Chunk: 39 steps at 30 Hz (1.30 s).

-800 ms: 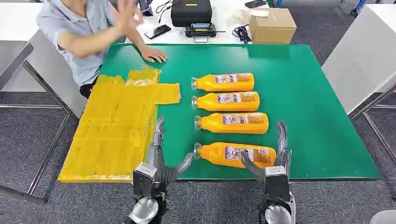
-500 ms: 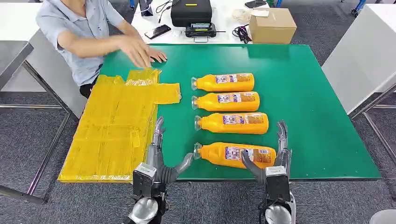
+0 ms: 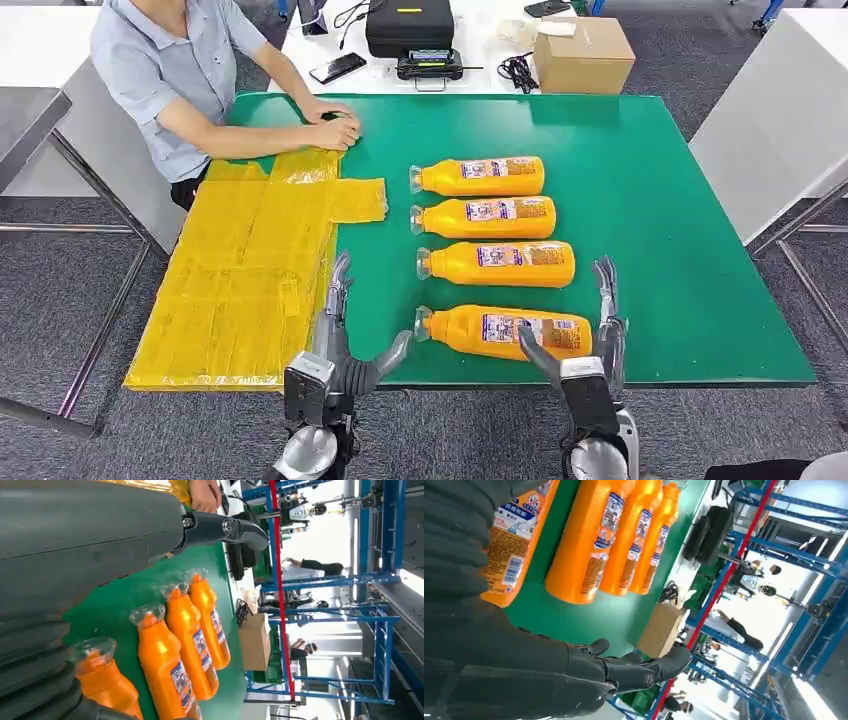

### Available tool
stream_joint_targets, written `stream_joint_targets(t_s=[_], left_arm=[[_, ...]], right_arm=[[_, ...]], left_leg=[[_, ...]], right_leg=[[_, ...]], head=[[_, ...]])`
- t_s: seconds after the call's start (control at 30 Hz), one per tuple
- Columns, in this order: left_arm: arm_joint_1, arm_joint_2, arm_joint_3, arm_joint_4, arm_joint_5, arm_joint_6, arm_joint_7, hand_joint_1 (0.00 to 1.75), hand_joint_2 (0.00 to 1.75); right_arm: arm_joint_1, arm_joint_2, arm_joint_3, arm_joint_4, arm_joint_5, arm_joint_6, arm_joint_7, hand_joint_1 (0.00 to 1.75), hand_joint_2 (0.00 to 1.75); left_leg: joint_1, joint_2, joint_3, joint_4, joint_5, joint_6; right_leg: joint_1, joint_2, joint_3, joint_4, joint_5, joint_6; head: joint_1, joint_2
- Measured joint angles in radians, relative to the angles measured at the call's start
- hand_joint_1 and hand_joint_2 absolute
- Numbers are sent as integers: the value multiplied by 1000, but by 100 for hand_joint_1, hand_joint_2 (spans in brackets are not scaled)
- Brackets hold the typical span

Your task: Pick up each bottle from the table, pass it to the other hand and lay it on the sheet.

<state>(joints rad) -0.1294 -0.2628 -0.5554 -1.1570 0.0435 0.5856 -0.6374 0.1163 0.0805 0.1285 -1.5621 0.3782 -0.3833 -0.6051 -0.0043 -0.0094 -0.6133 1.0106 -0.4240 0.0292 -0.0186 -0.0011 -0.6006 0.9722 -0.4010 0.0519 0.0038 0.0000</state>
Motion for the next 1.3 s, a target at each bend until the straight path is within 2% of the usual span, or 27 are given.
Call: stream_joint_targets(t_s=[0.13,0.37,0.7,1.03,1.3], left_arm=[[3,1,-8,-14,-32,-9,19,0,175],[4,2,-17,-33,-77,-10,48,0,175],[9,2,-25,-34,-93,-44,79,0,175],[9,3,-51,-42,-106,-68,108,0,175],[3,5,-70,-43,-105,-83,116,0,175]], right_arm=[[-1,-75,10,6,212,25,124,0,175],[-2,-226,10,19,380,126,224,0,175],[-8,-298,55,59,442,151,293,0,175],[-21,-324,95,88,447,183,328,0,175],[-70,-330,125,148,450,222,332,0,175]], left_leg=[[0,-1,0,0,0,0],[-2,-1,-1,0,0,1],[-1,-1,-1,0,0,1],[-2,0,0,0,0,1],[-2,0,0,0,0,1]], right_leg=[[-1,0,0,0,0,0],[-2,0,0,0,0,1],[-2,0,0,0,0,1],[-2,0,0,0,0,1],[-2,0,0,0,0,1]], head=[[0,0],[0,0],[0,0],[0,0],[0,0]])
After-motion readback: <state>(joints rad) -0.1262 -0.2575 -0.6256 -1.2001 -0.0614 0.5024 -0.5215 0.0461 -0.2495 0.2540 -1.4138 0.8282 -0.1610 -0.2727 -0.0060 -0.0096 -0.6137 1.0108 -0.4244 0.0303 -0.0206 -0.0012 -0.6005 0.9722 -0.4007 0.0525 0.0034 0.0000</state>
